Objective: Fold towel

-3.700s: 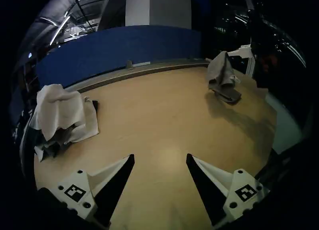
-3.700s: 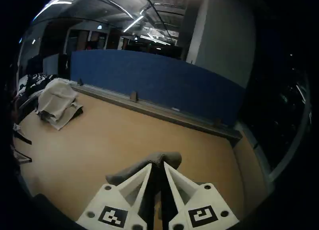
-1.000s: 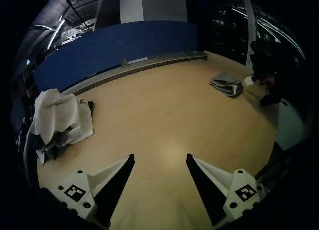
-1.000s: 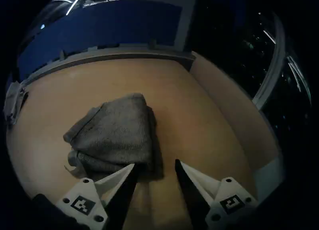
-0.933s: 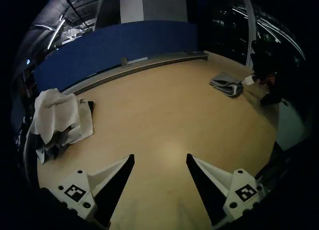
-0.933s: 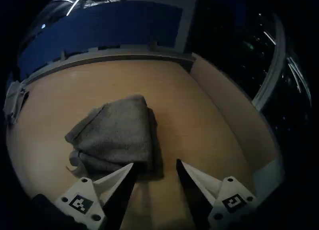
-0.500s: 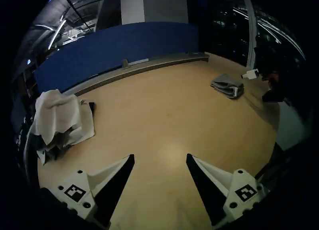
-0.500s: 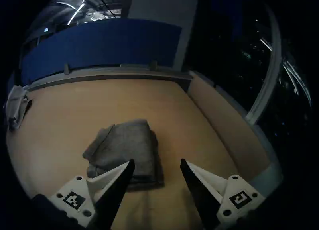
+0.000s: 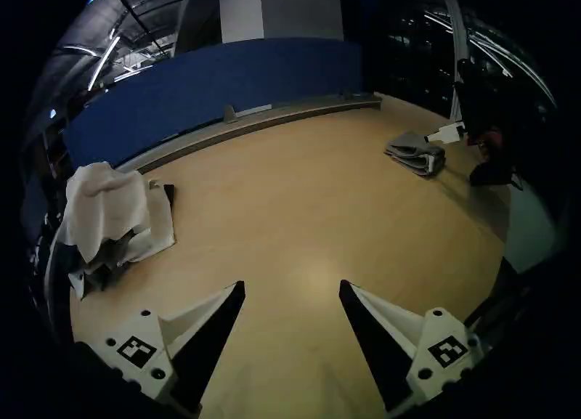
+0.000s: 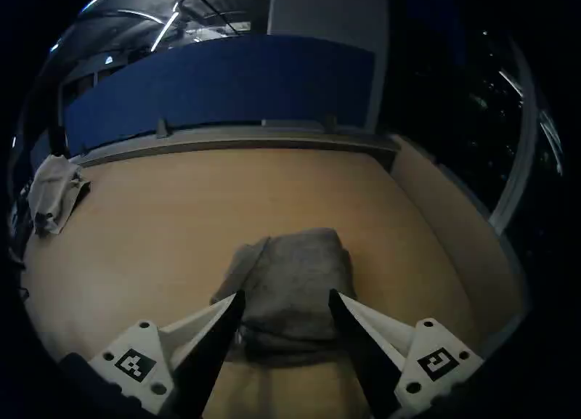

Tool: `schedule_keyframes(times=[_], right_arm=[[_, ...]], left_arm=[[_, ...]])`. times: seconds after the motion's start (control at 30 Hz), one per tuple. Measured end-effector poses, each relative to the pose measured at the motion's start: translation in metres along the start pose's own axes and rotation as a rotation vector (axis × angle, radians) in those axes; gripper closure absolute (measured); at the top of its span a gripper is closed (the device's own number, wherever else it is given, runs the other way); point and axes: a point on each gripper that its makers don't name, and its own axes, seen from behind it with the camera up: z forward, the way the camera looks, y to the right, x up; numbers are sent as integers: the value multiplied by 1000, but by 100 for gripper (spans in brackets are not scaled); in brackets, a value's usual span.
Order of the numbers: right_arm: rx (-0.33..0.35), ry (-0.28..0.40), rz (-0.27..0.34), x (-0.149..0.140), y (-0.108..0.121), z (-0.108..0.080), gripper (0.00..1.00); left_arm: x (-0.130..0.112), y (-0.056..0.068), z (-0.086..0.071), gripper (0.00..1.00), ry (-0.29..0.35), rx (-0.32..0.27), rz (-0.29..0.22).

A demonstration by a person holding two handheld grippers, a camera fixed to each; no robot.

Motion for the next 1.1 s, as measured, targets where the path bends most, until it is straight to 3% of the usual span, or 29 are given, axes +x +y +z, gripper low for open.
schedule_keyframes(times=[0.6, 0.87, 1.1], right_arm=[[44, -137, -37, -68, -7, 21, 11], [45, -140, -45, -66, -7, 21, 11], [28, -41, -33, -34, -8, 2, 3]], left_arm=[[-6, -8, -3, 3, -5, 13, -7], [-4, -9, -3, 3, 2, 16, -13], [0, -14, -4, 3, 18, 34, -20]])
